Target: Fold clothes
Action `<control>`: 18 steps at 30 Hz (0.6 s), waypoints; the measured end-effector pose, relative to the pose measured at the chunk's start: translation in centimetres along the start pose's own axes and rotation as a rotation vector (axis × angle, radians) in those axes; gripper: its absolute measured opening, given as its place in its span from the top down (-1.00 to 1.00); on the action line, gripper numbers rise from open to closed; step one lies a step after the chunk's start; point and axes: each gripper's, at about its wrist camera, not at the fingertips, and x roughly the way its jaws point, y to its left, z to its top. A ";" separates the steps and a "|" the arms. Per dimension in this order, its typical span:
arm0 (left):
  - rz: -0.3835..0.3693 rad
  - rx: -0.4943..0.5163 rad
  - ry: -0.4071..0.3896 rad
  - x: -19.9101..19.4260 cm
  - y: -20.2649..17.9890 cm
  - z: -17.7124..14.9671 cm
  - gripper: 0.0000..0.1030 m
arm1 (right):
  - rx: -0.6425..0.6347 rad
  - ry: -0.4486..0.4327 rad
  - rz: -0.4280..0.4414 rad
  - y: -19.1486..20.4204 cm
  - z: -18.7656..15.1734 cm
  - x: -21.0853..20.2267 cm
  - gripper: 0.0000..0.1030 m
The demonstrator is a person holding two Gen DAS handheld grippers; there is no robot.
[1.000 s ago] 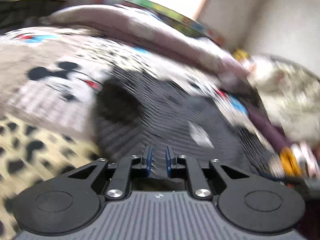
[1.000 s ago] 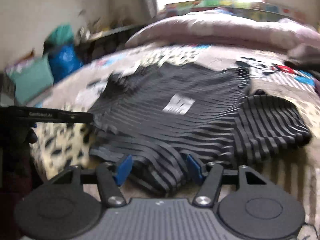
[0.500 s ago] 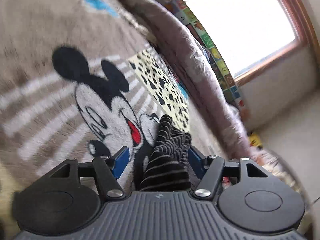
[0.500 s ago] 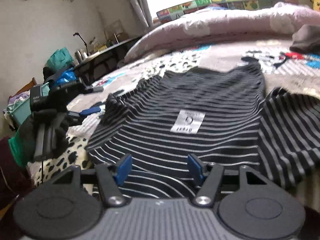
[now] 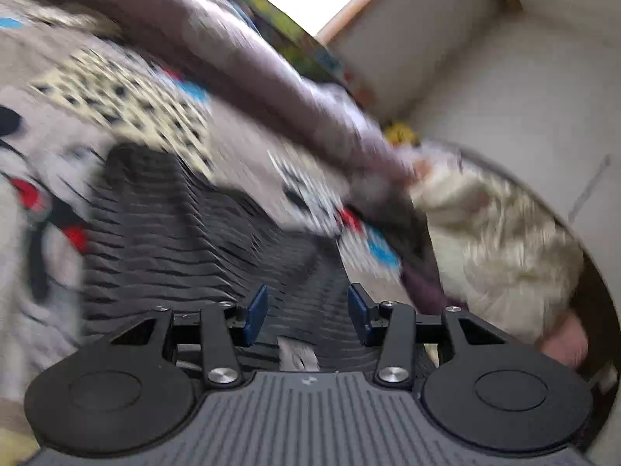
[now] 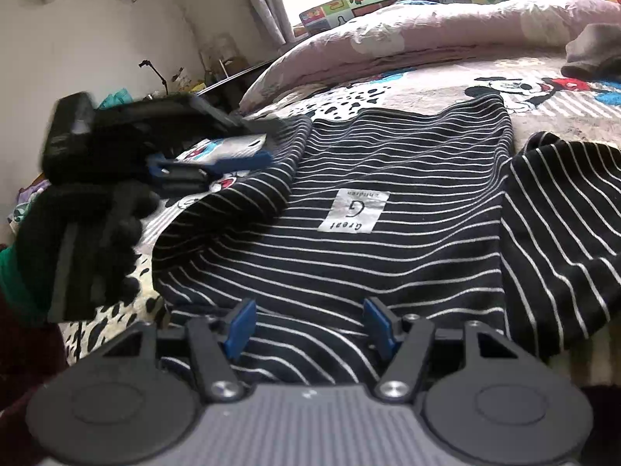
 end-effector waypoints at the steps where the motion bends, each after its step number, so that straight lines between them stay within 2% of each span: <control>1: 0.015 -0.007 -0.020 -0.5 0.8 0.5 0.15 | 0.002 -0.004 0.004 -0.1 -0.1 0.0 -0.22; 3: 0.128 -0.031 -0.065 -1.3 3.7 2.3 0.15 | 0.000 -0.004 0.004 -0.1 0.0 0.1 -0.23; 6: 0.219 -0.062 -0.066 -0.1 7.2 4.6 0.14 | 0.002 -0.009 0.009 -0.3 -0.1 0.2 -0.23; 8: 0.228 -0.050 -0.036 1.8 8.6 6.1 0.06 | 0.003 -0.015 0.014 -0.4 -0.2 0.2 -0.23; 12: 0.262 0.003 0.028 5.9 10.1 7.6 0.04 | 0.000 -0.018 0.020 -0.6 -0.3 0.3 -0.23; 18: 0.195 -0.025 0.054 8.6 12.1 7.8 0.04 | 0.001 -0.020 0.034 -1.0 -0.3 0.4 -0.23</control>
